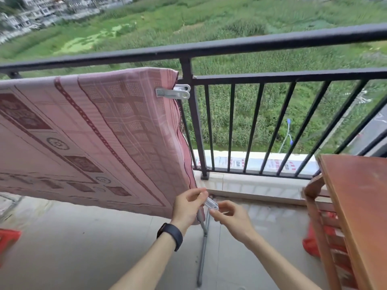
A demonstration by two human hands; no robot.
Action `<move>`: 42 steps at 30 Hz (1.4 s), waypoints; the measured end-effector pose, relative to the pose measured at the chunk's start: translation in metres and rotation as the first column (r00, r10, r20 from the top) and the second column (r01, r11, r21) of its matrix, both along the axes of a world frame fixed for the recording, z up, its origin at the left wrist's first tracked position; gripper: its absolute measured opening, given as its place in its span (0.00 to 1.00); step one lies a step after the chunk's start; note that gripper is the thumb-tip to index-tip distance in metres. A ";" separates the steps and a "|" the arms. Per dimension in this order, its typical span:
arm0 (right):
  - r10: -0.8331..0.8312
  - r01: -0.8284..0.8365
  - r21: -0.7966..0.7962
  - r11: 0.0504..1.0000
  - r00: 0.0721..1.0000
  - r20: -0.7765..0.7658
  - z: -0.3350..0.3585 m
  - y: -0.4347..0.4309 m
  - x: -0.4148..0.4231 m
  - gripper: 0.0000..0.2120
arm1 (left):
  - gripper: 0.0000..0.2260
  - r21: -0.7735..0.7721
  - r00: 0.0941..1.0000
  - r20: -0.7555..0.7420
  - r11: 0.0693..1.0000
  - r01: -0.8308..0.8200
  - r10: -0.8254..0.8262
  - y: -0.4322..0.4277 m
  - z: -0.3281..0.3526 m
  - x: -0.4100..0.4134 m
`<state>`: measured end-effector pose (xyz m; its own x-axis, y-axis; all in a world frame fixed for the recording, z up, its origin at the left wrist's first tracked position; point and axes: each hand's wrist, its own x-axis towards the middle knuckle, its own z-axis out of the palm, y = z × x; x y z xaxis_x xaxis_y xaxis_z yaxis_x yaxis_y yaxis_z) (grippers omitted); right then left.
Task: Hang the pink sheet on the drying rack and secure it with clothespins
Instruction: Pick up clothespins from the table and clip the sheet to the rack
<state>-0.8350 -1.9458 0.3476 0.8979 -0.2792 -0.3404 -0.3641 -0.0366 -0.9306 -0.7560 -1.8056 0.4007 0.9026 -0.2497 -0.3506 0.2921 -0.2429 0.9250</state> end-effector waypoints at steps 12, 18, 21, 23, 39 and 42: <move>-0.113 0.106 -0.045 0.993 0.976 -0.188 -0.054 -0.020 -0.015 0.10 | 0.21 0.614 0.179 -0.557 -0.548 -0.568 -0.811 -0.050 0.021 0.102; -0.063 0.029 -0.173 0.985 0.978 -0.200 -0.055 -0.023 0.002 0.14 | 0.13 0.833 0.208 -0.452 -0.493 -0.250 -0.868 -0.074 0.035 0.114; 0.124 -0.174 -0.284 0.943 0.975 -0.185 -0.067 -0.019 0.025 0.19 | 0.13 0.836 0.134 -0.477 -0.495 -0.236 -0.869 -0.080 0.034 0.116; 0.235 -0.288 -0.336 0.897 0.953 -0.189 -0.078 -0.013 0.048 0.20 | 0.11 0.845 0.106 -0.470 -0.482 -0.230 -0.876 -0.081 0.036 0.120; 0.216 -0.177 -0.471 0.864 0.976 0.030 -0.165 0.044 0.120 0.17 | 0.14 0.782 0.057 -0.543 -0.530 -0.328 -0.838 -0.072 -0.039 0.123; 0.208 -0.164 -0.463 0.871 0.977 0.045 -0.179 0.043 0.118 0.20 | 0.13 0.784 0.038 -0.573 -0.560 -0.268 -0.819 -0.070 -0.072 0.122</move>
